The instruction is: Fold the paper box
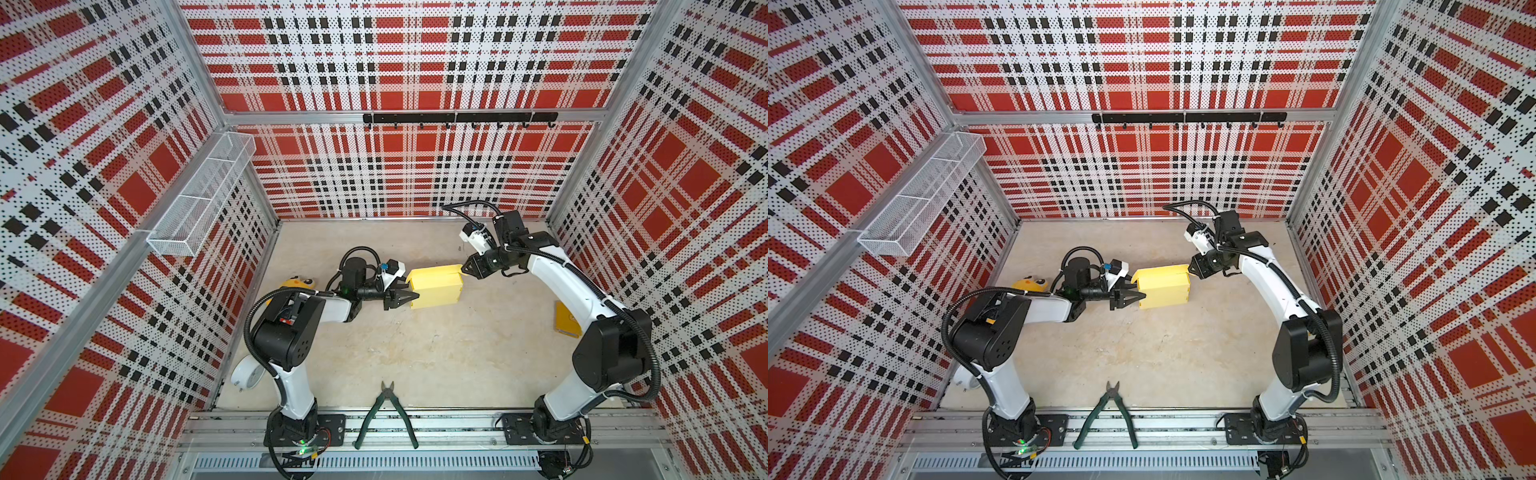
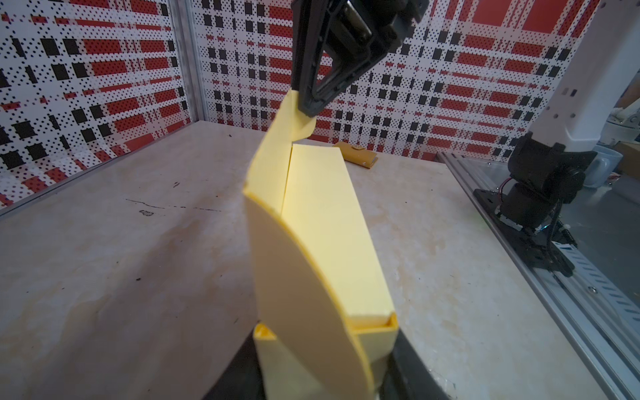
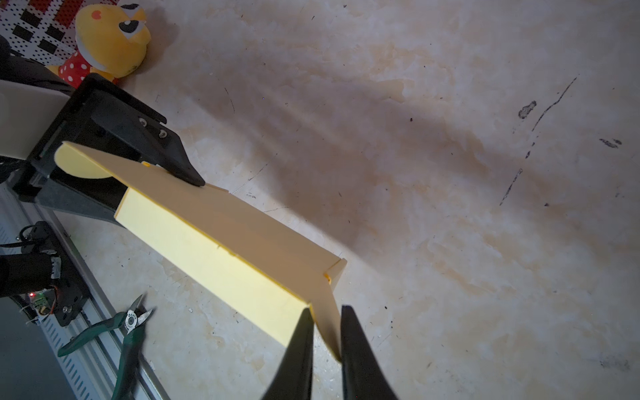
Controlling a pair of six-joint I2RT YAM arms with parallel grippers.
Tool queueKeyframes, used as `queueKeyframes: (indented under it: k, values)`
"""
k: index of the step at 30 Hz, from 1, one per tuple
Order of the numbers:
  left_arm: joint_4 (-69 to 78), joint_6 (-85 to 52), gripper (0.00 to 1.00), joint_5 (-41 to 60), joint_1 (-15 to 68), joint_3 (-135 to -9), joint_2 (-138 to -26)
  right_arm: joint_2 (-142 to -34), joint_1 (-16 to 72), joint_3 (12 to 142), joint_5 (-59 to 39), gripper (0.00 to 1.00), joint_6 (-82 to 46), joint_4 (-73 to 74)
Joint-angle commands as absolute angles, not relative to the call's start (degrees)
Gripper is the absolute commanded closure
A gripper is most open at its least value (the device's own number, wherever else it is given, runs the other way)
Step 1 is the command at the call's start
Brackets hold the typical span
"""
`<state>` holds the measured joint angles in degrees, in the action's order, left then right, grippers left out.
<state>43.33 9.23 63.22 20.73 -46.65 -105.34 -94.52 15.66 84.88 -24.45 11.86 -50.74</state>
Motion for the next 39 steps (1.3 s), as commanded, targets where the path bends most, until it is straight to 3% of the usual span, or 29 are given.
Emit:
queueKeyframes:
  k: [1, 8, 17, 39]
  values:
    - [45.1, 9.1, 0.69, 64.2, 21.1, -47.4, -105.0, -94.6, 15.7, 84.2, -25.4, 0.88, 10.8, -51.1]
    - [45.1, 9.6, 0.70, 62.3, 21.8, -47.4, -105.0, -96.9, 15.6, 87.7, -28.3, 1.00, 1.8, -54.8]
    - [45.1, 9.2, 0.70, 61.5, 22.7, -47.6, -104.7, -96.1, 18.2, 86.1, -27.8, 1.00, -11.6, -50.5]
    - [49.0, 1.2, 0.71, 60.0, 22.9, -48.5, -105.3, -86.3, 20.9, 66.1, -19.9, 1.00, -15.5, -27.3]
